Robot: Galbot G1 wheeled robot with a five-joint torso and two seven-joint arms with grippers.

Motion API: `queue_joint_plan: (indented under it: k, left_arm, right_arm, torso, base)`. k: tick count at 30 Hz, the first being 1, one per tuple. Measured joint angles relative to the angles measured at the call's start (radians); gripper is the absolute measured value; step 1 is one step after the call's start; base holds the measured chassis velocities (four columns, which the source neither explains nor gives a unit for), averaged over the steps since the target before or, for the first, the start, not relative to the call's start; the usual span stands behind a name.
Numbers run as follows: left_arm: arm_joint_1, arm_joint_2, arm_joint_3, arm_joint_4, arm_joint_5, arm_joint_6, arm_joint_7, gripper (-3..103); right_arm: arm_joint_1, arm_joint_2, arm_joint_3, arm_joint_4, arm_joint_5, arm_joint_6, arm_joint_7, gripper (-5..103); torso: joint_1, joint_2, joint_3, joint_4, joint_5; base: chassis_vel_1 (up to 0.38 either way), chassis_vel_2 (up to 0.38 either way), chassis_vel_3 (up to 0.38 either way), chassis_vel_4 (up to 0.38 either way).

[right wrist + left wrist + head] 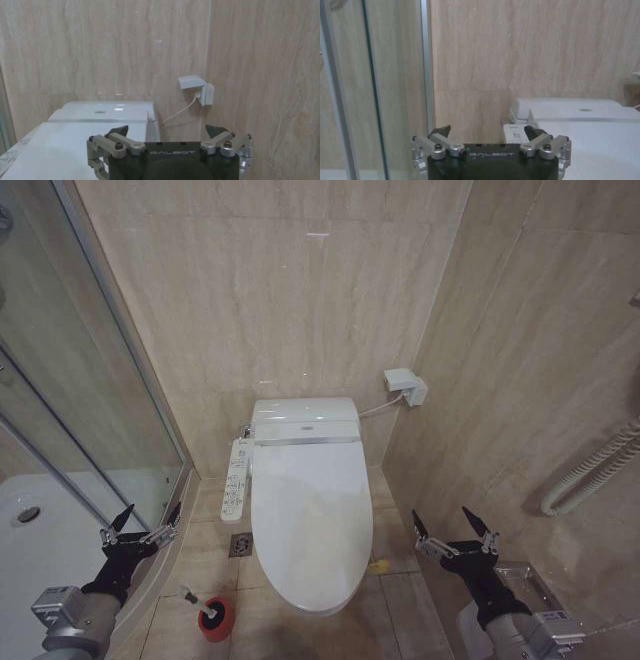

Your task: Open the toilet lid, clean the toilet bowl with a toilet brush, close the toilet lid, and flush.

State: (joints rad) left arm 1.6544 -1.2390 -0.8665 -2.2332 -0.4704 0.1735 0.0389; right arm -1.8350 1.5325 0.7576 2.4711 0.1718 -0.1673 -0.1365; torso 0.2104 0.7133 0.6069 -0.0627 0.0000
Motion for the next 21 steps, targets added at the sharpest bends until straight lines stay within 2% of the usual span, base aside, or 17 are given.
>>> queue_joint_plan:
  k: [3,5,7,8,10,11,12,13,15,16,18,19,20,21]
  left_arm:
    - [-0.014,0.012,0.0,0.026,-0.004,-0.017,0.008,99]
    - [-0.054,0.048,0.004,0.106,-0.014,-0.073,0.035,99]
    - [-0.065,0.058,0.005,0.128,-0.017,-0.089,0.041,98]
    - [-0.094,0.084,0.007,0.181,-0.023,-0.122,0.055,98]
    - [-0.133,0.106,0.018,0.225,-0.03,-0.13,0.057,98]
    - [-0.133,0.106,0.018,0.225,-0.03,-0.13,0.057,98]
    - [-0.173,0.13,0.027,0.263,-0.037,-0.143,0.06,98]
    - [-0.204,0.149,0.036,0.294,-0.042,-0.154,0.063,96]
    - [-0.221,0.16,0.045,0.313,-0.051,-0.157,0.063,96]
    - [-0.243,0.174,0.06,0.339,-0.067,-0.152,0.06,96]
    - [-0.285,0.19,0.085,0.375,-0.089,-0.145,0.055,96]
    - [-0.296,0.191,0.093,0.386,-0.097,-0.144,0.055,96]
    - [-0.296,0.191,0.093,0.386,-0.097,-0.144,0.055,96]
    - [-0.299,0.191,0.097,0.389,-0.1,-0.143,0.056,82]
  right_arm:
    - [0.0,0.0,0.0,0.0,0.0,0.0,0.0,100]
    - [0.0,0.0,0.0,0.0,0.0,0.0,0.0,100]
    - [0.0,0.0,0.0,0.0,0.0,0.0,0.0,100]
    - [0.0,0.0,0.0,0.0,0.0,0.0,0.0,100]
    - [0.0,0.0,0.0,0.0,0.0,0.0,0.0,100]
    - [0.0,0.0,0.0,0.0,0.0,0.0,0.0,100]
    - [0.0,0.0,0.0,0.0,0.0,0.0,0.0,100]
    - [0.0,0.0,0.0,0.0,0.0,0.0,0.0,100]
    - [0.0,0.0,0.0,0.0,0.0,0.0,0.001,100]
    - [0.0,0.0,0.0,0.0,0.0,0.0,0.0,100]
    - [0.0,0.0,0.0,0.0,0.0,0.0,0.0,100]
    - [0.0,0.0,0.0,0.0,0.0,0.0,0.0,100]
    - [0.0,0.0,0.0,0.0,0.0,0.0,0.0,100]
    - [0.0,0.0,0.0,0.0,0.0,0.0,0.0,100]
  torso:
    - [0.0,0.0,0.0,0.0003,0.0]
    - [0.0,0.0,0.0,-0.0001,-0.0002]
    - [0.0,0.0,0.0,-0.0003,-0.0002]
    - [0.0,0.0,0.0,-0.0008,-0.0001]
    - [0.0,0.0,0.0,0.0015,0.0]
    - [0.0,0.0,0.0,0.0015,0.0]
    - [0.0,0.0,0.0,-0.0004,0.0003]
    - [0.0,0.0,0.0,-0.001,-0.0004]
    - [0.0,0.0,0.0,-0.0003,0.0]
    - [0.0,0.0,0.0,0.0008,0.0005]
    - [0.0,0.0,0.0,-0.0011,-0.0007]
    - [0.0,0.0,0.0,0.0002,0.0001]
    - [0.0,0.0,0.0,0.0002,0.0001]
    - [0.0,0.0,0.0,-0.0001,0.0004]
  base:
    - [0.0,0.0,0.0,0.0]
    - [0.0,0.0,0.0,0.0]
    - [0.0,0.0,0.0,0.0]
    - [0.0,0.0,0.0,0.0]
    - [0.0,0.0,0.0,0.0]
    - [0.0,0.0,0.0,0.0]
    - [0.0,0.0,0.0,0.0]
    - [0.0,0.0,0.0,0.0]
    - [0.0,0.0,0.0,0.0]
    - [0.0,0.0,0.0,0.0]
    - [0.0,0.0,0.0,0.0]
    - [0.0,0.0,0.0,0.0]
    - [0.0,0.0,0.0,0.0]
    - [0.0,0.0,0.0,0.0]
